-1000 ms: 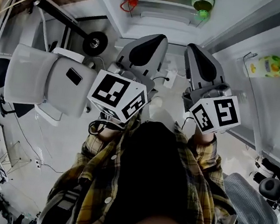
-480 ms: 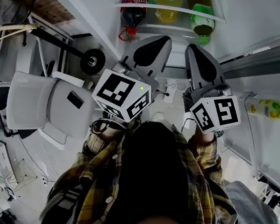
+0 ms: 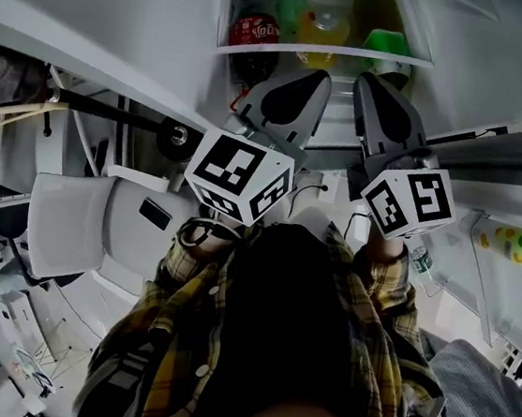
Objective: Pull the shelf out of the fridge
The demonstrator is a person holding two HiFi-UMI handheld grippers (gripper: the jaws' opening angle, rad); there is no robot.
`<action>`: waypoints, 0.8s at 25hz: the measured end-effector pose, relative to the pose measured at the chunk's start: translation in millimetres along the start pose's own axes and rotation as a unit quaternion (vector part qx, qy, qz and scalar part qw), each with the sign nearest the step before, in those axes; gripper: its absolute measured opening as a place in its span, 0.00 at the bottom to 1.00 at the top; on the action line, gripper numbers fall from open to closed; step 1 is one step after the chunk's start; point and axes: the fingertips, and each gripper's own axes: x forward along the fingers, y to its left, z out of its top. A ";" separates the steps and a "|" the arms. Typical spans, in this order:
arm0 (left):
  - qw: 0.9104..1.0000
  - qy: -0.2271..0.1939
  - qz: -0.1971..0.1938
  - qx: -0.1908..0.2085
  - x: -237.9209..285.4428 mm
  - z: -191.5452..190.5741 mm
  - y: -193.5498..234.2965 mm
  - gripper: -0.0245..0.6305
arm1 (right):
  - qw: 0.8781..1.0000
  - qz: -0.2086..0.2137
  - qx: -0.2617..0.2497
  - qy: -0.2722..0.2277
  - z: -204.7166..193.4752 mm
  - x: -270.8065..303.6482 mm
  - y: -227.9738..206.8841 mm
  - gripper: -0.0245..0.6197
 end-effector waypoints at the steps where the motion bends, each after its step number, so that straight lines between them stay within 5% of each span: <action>1: 1.000 0.002 -0.002 0.001 2.3 -0.4 1.2 0.04 | 1.000 -0.001 0.001 0.001 -1.0 1.9 -1.2 0.07; 20: 0.997 -0.007 0.075 -0.020 22.4 -9.0 17.0 0.04 | 0.997 0.060 0.040 0.031 -11.9 21.1 -26.9 0.07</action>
